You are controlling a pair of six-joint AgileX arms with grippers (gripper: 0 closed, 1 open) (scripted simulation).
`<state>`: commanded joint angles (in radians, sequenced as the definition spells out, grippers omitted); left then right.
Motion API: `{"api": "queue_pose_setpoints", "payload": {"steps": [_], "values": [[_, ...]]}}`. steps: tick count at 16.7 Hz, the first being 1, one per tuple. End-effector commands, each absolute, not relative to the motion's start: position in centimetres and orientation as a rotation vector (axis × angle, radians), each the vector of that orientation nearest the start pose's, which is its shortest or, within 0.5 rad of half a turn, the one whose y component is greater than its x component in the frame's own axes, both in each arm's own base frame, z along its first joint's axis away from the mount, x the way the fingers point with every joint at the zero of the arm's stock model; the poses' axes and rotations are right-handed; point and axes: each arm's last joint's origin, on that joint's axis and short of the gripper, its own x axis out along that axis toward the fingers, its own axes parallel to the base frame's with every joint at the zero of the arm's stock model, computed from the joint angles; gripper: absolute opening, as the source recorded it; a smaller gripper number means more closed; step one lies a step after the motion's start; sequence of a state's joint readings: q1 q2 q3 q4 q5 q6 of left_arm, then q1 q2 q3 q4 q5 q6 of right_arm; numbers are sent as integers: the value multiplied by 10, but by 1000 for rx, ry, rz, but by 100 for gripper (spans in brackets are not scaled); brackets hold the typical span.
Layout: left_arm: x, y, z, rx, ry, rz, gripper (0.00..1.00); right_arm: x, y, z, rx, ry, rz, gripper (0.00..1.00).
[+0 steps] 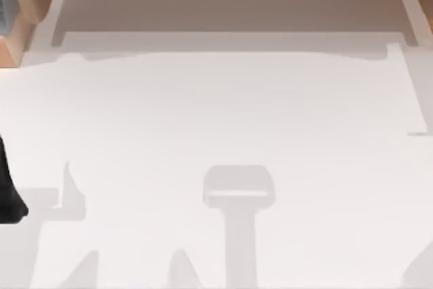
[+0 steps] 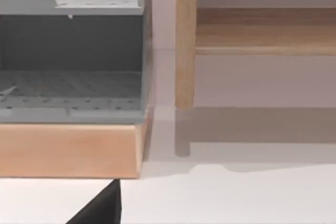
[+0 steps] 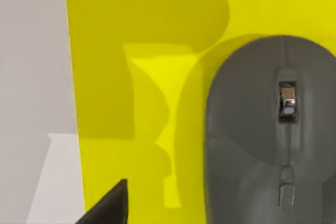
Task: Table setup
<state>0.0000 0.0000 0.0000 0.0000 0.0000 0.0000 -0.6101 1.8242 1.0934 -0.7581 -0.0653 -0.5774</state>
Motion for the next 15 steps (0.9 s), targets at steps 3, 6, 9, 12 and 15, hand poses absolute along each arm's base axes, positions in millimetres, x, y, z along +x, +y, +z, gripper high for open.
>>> {"api": "queue_pose_setpoints", "payload": {"steps": [3,6,9,12,15], "values": [[106,-1,160,0,0,0,100,267,-184,141,14,1439,-16,100],[106,-1,160,0,0,0,100,267,-191,144,-22,1356,-17,100],[106,-1,160,0,0,0,100,266,-201,142,-81,1236,-10,100],[106,-1,160,0,0,0,100,262,-213,135,-169,1089,-6,100],[106,-1,160,0,0,0,100,255,-225,126,-295,924,-6,100]]}}
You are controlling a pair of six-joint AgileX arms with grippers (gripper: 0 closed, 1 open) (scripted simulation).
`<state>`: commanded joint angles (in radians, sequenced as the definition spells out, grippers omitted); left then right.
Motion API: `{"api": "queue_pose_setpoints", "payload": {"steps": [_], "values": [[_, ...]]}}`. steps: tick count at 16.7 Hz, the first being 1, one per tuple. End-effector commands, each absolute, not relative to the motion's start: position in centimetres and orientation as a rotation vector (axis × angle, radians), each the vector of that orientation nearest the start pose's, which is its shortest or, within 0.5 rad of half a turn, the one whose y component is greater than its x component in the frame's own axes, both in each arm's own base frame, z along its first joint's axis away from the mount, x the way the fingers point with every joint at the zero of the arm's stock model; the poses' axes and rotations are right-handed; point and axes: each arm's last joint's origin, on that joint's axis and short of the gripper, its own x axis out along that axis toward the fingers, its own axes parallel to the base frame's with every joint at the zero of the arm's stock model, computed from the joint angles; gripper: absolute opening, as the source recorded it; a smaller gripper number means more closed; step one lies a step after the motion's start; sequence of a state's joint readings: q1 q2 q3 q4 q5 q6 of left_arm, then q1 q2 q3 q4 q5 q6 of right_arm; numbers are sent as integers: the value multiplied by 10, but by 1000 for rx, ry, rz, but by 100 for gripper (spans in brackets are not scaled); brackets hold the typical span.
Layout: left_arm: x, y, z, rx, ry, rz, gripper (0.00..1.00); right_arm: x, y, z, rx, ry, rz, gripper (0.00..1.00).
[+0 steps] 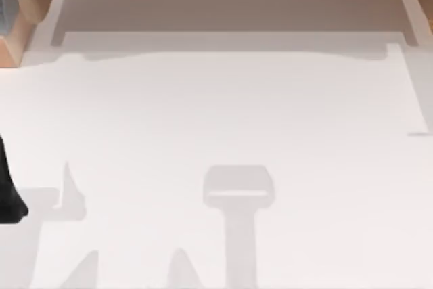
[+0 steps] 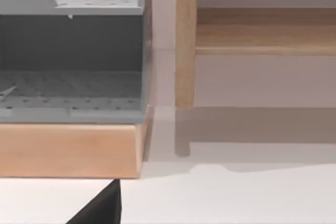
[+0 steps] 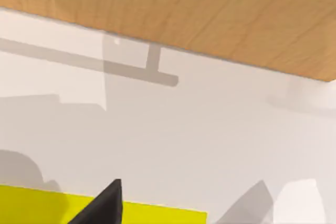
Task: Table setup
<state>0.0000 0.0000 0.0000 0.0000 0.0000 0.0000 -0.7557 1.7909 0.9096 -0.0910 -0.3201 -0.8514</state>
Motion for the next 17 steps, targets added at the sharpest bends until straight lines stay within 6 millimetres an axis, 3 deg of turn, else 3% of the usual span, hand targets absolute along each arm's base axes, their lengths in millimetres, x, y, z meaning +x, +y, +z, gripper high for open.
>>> {"api": "queue_pose_setpoints", "payload": {"steps": [8,17], "values": [[106,-1,160,0,0,0,100,228,-234,98,-823,514,-32,100],[106,-1,160,0,0,0,100,222,-195,90,-1450,111,-28,100]]}}
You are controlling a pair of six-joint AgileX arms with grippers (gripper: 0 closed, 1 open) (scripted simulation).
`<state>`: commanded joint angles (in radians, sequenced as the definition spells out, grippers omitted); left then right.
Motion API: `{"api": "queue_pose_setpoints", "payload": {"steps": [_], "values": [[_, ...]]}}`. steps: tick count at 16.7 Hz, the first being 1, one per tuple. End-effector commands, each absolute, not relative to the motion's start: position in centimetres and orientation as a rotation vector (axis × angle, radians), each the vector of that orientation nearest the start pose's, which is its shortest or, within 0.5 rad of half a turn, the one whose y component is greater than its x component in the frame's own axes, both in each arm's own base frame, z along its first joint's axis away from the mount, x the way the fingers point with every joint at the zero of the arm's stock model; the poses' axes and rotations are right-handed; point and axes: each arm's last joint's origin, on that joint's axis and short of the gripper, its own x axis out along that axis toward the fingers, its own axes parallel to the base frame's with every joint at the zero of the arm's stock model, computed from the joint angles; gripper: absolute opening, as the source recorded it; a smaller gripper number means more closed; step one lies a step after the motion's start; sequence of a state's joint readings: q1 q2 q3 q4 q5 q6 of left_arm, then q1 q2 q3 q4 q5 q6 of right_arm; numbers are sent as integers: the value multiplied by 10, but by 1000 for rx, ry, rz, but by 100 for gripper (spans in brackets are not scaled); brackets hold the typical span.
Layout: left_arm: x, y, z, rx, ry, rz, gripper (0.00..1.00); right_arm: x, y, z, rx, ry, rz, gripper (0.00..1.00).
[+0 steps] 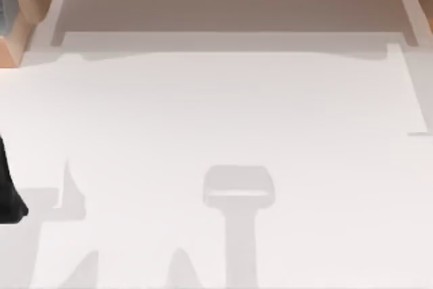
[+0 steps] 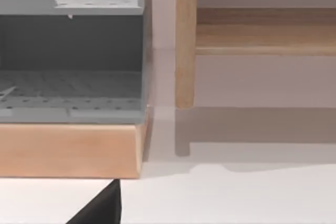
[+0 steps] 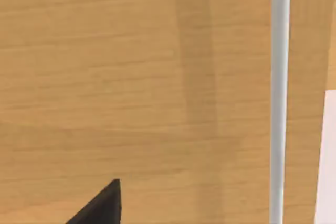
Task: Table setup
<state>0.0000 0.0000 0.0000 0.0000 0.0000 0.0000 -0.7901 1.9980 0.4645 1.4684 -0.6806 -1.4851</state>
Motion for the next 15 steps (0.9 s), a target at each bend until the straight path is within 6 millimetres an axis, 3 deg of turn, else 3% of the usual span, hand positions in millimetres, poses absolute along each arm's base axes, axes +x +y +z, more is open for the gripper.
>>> {"api": "queue_pose_setpoints", "payload": {"steps": [4,11,15], "values": [[106,-1,160,0,0,0,100,225,-180,89,-1564,14,-10,100],[106,-1,160,0,0,0,100,226,-180,90,-1572,9,-13,100],[106,-1,160,0,0,0,100,245,-179,89,-1571,8,-8,100]]}}
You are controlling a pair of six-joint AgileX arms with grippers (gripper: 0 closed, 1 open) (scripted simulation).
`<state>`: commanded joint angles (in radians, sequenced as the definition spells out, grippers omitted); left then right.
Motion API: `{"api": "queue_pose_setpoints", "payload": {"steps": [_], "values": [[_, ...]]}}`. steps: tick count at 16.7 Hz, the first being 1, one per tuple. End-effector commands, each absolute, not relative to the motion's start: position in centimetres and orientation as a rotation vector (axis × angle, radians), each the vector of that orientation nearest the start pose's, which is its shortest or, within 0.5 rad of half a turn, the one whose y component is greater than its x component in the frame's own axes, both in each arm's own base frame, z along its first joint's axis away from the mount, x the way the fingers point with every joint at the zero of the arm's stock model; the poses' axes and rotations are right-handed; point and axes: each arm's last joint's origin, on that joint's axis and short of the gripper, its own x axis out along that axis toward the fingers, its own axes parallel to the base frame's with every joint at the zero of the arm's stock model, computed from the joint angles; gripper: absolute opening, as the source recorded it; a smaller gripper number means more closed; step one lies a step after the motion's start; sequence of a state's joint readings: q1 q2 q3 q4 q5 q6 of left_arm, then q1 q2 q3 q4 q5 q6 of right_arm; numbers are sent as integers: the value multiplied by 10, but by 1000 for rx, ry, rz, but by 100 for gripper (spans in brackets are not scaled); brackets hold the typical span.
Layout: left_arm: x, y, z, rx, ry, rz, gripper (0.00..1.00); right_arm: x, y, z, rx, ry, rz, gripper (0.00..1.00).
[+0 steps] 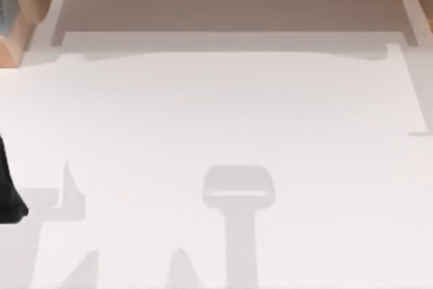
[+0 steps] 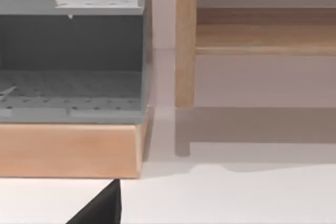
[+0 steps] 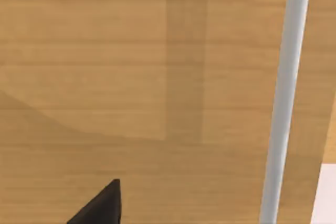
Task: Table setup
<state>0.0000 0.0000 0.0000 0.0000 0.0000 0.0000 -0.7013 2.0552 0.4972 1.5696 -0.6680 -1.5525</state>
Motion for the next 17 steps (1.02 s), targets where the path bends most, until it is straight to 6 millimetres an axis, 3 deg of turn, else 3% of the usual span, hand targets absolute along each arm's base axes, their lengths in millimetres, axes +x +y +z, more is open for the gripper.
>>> {"api": "queue_pose_setpoints", "payload": {"steps": [5,17], "values": [[106,-1,160,0,0,0,100,250,-179,89,-1571,8,-8,100],[106,-1,160,0,0,0,100,250,-179,89,-1571,8,-8,10]]}}
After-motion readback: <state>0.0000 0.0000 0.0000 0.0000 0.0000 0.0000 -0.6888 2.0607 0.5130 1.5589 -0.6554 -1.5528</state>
